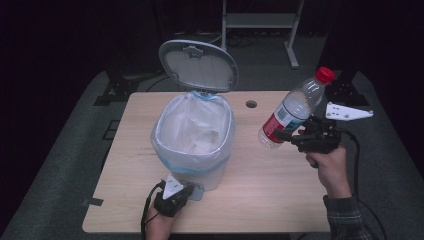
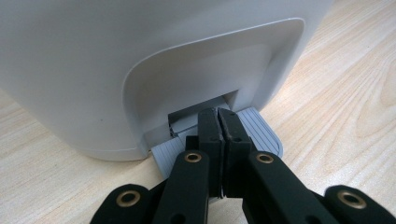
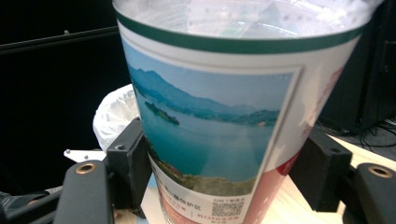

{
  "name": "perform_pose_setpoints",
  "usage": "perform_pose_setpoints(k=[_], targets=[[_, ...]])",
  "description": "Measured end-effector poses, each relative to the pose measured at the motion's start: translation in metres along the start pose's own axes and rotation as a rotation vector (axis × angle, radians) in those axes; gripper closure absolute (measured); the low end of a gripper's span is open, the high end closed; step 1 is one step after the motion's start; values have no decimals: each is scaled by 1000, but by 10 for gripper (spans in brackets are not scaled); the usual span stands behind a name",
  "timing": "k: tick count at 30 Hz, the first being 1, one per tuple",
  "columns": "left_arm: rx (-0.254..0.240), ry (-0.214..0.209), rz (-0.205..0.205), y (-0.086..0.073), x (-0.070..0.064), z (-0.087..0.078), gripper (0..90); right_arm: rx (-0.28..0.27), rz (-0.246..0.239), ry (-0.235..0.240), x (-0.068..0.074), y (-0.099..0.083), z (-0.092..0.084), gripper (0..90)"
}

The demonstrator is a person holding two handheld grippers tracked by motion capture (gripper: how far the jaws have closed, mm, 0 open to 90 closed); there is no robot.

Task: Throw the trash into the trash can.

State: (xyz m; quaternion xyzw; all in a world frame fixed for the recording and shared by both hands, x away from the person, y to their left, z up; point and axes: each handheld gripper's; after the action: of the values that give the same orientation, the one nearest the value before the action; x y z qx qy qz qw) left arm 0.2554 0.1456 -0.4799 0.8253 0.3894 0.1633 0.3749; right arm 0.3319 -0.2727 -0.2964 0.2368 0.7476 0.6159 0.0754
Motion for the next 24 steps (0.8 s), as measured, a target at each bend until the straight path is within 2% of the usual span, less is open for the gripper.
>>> perform_pose_setpoints(k=[24], targets=[[0,-2,-1,0,1,0,893,-33,-29,97,20,33,31,292]])
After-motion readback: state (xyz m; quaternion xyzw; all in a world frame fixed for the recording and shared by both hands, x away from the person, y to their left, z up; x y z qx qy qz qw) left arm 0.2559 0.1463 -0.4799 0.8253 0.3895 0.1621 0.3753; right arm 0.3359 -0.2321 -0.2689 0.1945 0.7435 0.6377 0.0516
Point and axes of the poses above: each handheld gripper's, and its own axes: z roughly forward along the jaws, y roughly out of its top, x roughly to its left, and after that the axes turned 7 degrees about x, right-handed
